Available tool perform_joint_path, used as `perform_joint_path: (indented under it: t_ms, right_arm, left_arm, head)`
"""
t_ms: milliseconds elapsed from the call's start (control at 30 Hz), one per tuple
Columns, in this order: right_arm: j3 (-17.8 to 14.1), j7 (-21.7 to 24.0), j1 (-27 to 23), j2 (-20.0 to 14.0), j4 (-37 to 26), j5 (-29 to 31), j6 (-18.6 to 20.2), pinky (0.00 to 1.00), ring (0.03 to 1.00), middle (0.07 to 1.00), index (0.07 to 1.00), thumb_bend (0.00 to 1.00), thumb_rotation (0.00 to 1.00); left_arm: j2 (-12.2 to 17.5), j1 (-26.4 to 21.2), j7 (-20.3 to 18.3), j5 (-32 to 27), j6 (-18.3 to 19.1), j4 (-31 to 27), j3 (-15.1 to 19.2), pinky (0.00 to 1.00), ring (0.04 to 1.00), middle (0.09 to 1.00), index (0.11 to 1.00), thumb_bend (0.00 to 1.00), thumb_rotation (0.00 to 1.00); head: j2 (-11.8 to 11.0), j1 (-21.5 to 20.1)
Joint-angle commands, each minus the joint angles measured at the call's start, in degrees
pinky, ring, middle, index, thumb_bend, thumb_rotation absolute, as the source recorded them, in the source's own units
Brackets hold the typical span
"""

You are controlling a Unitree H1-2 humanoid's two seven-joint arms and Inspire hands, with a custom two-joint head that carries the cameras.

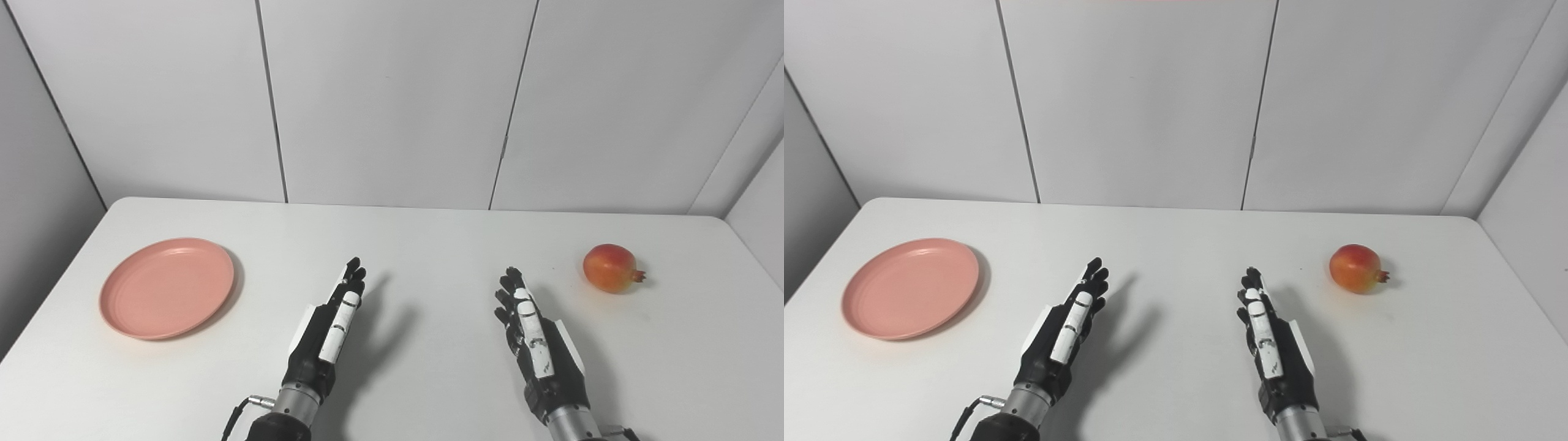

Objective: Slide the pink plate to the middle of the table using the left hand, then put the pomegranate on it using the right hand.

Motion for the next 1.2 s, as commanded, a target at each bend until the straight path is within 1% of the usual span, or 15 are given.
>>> perform_joint_path:
  t_ms: [0, 133, 367, 567, 933, 1167]
  right_arm:
    - [0.03, 0.22, -1.66, 0.16, -1.39, 0.24, -2.65, 1.00, 0.992, 1.000, 1.000, 0.32, 1.00]
    - [-0.06, 0.24, -1.75, 0.17, -1.15, 0.38, -2.72, 1.00, 0.992, 1.000, 1.000, 0.32, 1.00]
    - [-0.17, 0.34, -1.78, 0.13, -1.13, 0.68, -2.67, 1.00, 0.992, 1.000, 1.000, 0.32, 1.00]
    - [-0.10, 0.26, -1.73, 0.11, -1.47, 0.59, -2.34, 1.00, 0.992, 1.000, 1.000, 0.32, 1.00]
    - [-0.14, 0.49, -1.75, -0.04, -1.03, 0.94, -2.92, 1.00, 0.995, 1.000, 1.000, 0.32, 1.00]
    - [-0.12, 0.32, -1.72, 0.09, -1.30, 0.90, -2.37, 1.00, 0.994, 1.000, 1.000, 0.31, 1.00]
  left_arm:
    - [-0.73, -1.82, -0.05, -0.24, -0.82, -1.29, -0.09, 1.00, 1.000, 1.000, 1.000, 0.46, 1.00]
    - [-0.76, -1.89, 0.03, -0.16, -0.41, -1.38, -0.06, 1.00, 1.000, 1.000, 1.000, 0.45, 1.00]
    - [-0.52, -1.95, -0.26, -0.42, -1.68, -0.66, 0.01, 1.00, 1.000, 1.000, 1.000, 0.46, 1.00]
    - [-0.66, -1.98, -0.14, -0.42, -1.08, -0.94, 0.08, 1.00, 1.000, 1.000, 1.000, 0.46, 1.00]
    - [-0.60, -1.99, -0.32, -0.55, -1.49, -0.71, 0.08, 1.00, 1.000, 1.000, 1.000, 0.46, 1.00]
    - [-0.79, -1.90, -0.13, -0.43, -0.56, -1.18, 0.06, 1.00, 1.000, 1.000, 1.000, 0.45, 1.00]
  head:
    - [0.12, 0.08]
    - [-0.06, 0.10]
    - [-0.14, 0.09]
    - [-0.13, 0.11]
    - [-0.21, 0.14]
    - [-0.25, 0.13]
